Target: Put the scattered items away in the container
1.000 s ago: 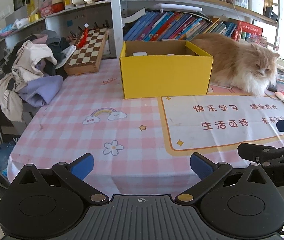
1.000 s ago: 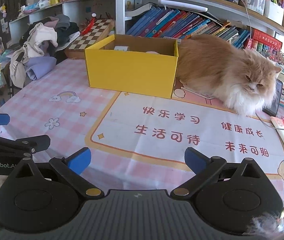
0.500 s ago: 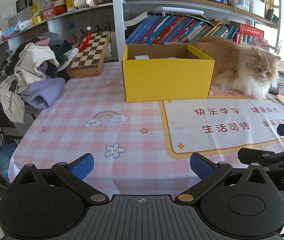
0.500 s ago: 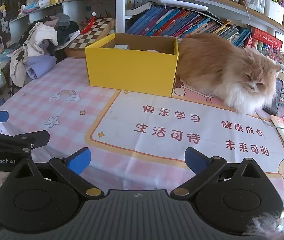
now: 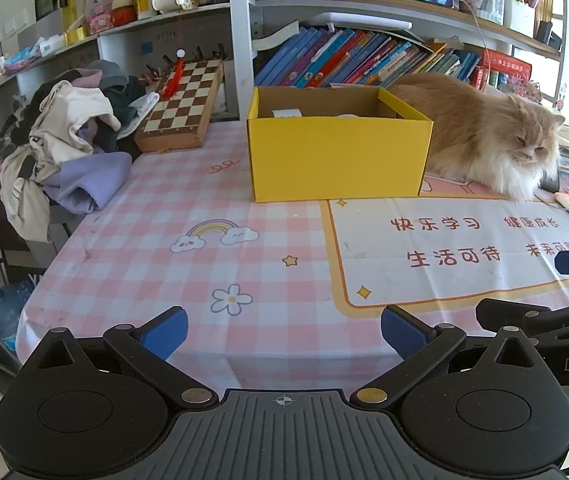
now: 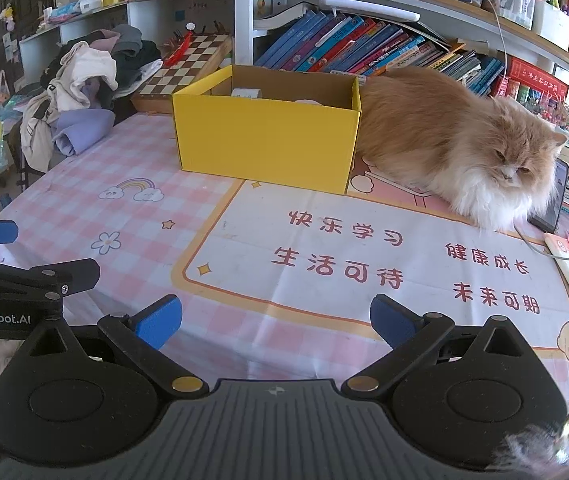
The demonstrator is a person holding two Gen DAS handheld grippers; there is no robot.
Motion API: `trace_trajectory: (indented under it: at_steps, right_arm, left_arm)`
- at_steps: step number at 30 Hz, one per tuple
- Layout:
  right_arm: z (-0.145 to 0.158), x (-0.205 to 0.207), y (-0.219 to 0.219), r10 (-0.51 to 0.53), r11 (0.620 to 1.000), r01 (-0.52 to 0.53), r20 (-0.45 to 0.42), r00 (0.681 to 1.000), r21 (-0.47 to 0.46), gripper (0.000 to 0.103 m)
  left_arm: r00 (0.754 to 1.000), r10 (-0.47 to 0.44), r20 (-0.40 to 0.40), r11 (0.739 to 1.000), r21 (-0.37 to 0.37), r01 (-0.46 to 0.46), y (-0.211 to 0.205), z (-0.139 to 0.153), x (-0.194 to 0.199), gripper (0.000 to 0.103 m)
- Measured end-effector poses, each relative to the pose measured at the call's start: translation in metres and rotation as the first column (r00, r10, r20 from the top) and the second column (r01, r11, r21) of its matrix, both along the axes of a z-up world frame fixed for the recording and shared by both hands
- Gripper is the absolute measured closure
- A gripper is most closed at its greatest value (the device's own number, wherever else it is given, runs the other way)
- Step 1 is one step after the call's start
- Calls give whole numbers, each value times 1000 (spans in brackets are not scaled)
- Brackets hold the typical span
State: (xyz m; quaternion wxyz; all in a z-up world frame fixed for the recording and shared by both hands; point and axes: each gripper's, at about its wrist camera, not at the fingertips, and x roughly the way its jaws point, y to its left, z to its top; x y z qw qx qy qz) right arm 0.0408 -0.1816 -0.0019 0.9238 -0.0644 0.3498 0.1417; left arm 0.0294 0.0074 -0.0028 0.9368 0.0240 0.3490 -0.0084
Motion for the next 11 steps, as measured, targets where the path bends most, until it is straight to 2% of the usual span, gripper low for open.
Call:
trace_trajectory:
  at_steps: [11]
  right_arm:
    - [-1,4,1,-4,1000,4,-9,1000,-3,1]
  left_arm:
    - [1000,0,-8,999,-36,-1,5,-4,1,0]
